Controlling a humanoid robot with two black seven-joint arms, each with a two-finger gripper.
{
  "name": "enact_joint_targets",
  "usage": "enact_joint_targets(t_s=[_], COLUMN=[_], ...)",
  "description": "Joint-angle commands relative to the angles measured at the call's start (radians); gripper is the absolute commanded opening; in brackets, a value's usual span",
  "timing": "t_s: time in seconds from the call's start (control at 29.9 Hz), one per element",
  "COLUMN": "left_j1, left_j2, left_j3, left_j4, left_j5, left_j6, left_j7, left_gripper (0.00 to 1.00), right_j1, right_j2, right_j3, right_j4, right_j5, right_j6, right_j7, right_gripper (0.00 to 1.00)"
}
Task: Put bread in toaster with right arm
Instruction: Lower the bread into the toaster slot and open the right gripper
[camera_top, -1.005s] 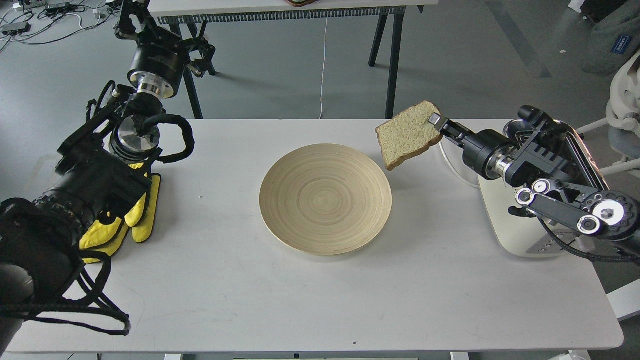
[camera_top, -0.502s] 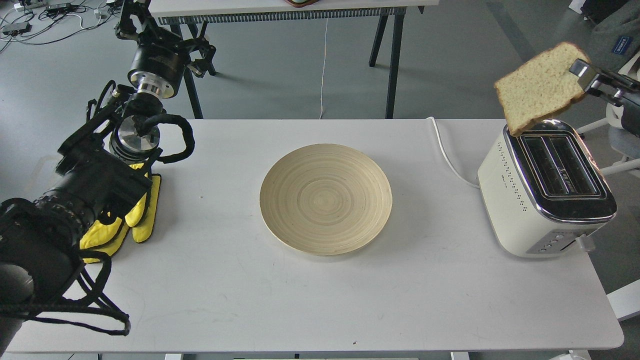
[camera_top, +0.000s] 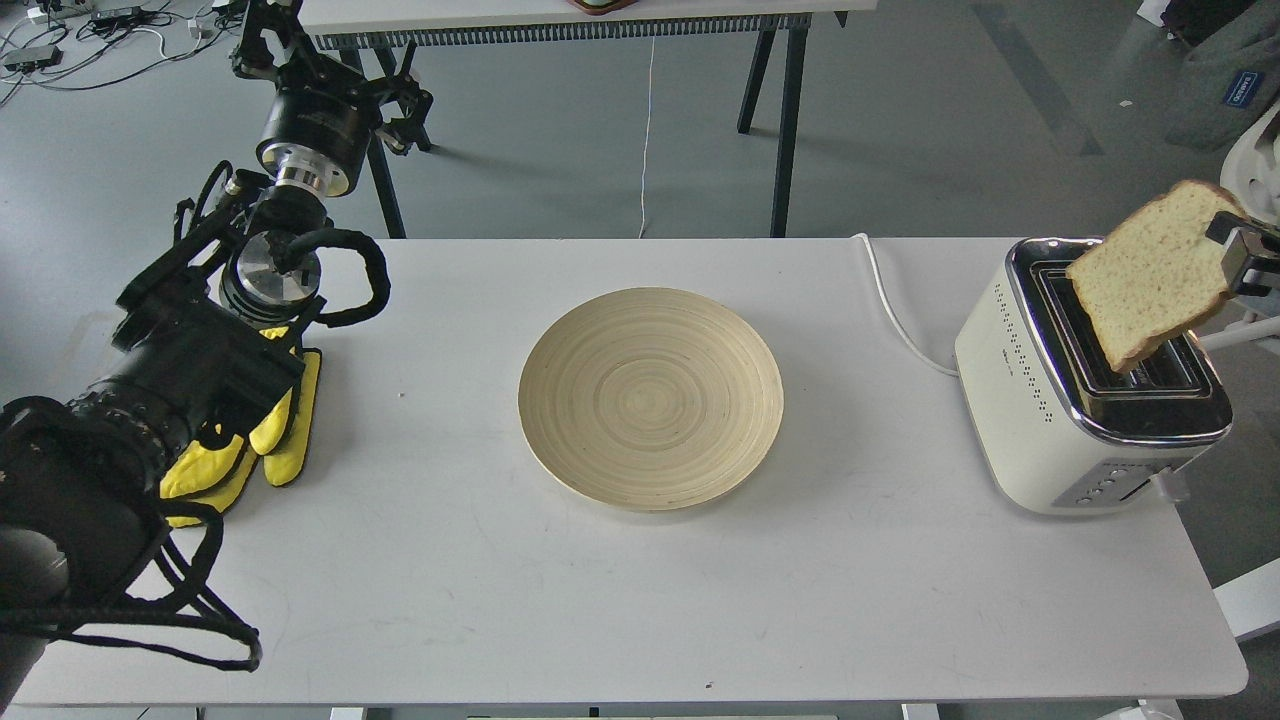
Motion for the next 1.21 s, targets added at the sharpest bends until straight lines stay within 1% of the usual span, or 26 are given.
enact_joint_targets(t_s=[0.0, 0.2, 0.57, 0.7, 0.87, 1.0, 1.07, 1.17], left_j1=[0.0, 0.0, 0.0, 0.0, 0.0, 0.0, 0.0, 0.0], left_j2=[0.0, 0.0, 0.0, 0.0, 0.0, 0.0, 0.0, 0.0], left_j3=[0.0, 0.0, -0.002, 0.0, 0.0, 0.0, 0.0, 0.0], left_j4=[0.0, 0.0, 0.0, 0.0, 0.0, 0.0, 0.0, 0.0], left_j5=[0.0, 0.0, 0.0, 0.0, 0.0, 0.0, 0.0, 0.0], left_j6=[0.0, 0.0, 0.0, 0.0, 0.0, 0.0, 0.0, 0.0], left_j7=[0.0, 0.0, 0.0, 0.0, 0.0, 0.0, 0.0, 0.0], left_gripper=[1.0, 1.0, 1.0, 1.0, 1.0, 1.0, 1.0, 1.0], right_j1=[0.0, 0.0, -0.011, -0.019, -0.019, -0.022, -0.037, -0.042], right_j2=[0.014, 0.024, 0.029, 0.07, 0.116, 0.13, 0.135, 0.158], right_j3=[-0.01, -0.01, -0.013, -0.013, -0.011, -0.013, -0.013, -0.013], right_j4=[-0.01, -0.025, -0.061, -0.07, -0.117, -0.125, -0.126, -0.139], right_j5=[-0.001, -0.001, 0.001, 0.001, 0.002, 0.002, 0.002, 0.002], right_j6=[-0.002, -0.002, -0.002, -0.002, -0.002, -0.002, -0.002, -0.002], right_j7=[-0.001, -0.015, -0.017, -0.02, -0.03, -0.03, -0.03, -0.029], right_gripper=[0.01, 0.01, 0.01, 0.02, 0.03, 0.09, 0.15, 0.28])
